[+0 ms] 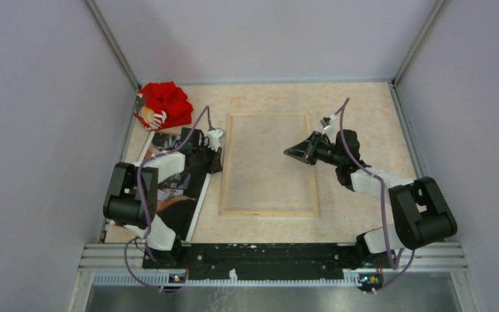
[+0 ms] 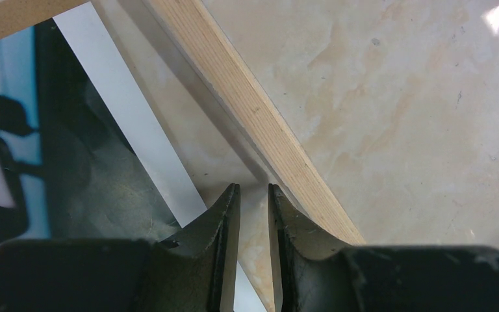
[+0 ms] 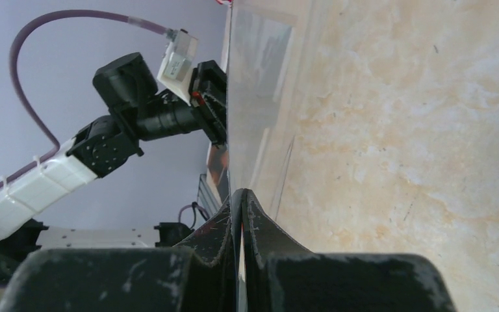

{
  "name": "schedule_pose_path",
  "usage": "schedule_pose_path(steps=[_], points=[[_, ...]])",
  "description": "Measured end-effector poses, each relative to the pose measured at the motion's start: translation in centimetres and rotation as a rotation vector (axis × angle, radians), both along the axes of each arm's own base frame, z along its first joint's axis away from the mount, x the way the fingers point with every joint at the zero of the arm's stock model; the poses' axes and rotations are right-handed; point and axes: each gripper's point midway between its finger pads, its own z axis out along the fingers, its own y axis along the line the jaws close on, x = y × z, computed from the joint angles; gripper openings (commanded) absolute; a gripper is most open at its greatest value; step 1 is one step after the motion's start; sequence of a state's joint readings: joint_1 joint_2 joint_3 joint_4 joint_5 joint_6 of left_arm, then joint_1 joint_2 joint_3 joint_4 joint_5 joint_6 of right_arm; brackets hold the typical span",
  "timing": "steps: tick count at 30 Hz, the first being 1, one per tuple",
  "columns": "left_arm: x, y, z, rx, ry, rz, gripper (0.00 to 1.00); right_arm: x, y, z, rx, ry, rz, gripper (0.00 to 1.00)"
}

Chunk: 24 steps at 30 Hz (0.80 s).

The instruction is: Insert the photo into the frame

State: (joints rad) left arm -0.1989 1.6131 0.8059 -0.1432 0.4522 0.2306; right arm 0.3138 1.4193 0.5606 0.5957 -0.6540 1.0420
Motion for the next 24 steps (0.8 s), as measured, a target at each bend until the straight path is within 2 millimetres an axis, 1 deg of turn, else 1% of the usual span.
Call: schedule_pose_path(steps=[8,24], points=[[0.0,0.0,0.0,0.0,0.0,0.0,0.28,-0.4,0.4,2.0,0.069,-0.032,0.043,0.0],[0.0,0.0,0.0,0.0,0.0,0.0,0.29,-0.2,1.2,3.6,0.172,-0.019,0.064,0.0]])
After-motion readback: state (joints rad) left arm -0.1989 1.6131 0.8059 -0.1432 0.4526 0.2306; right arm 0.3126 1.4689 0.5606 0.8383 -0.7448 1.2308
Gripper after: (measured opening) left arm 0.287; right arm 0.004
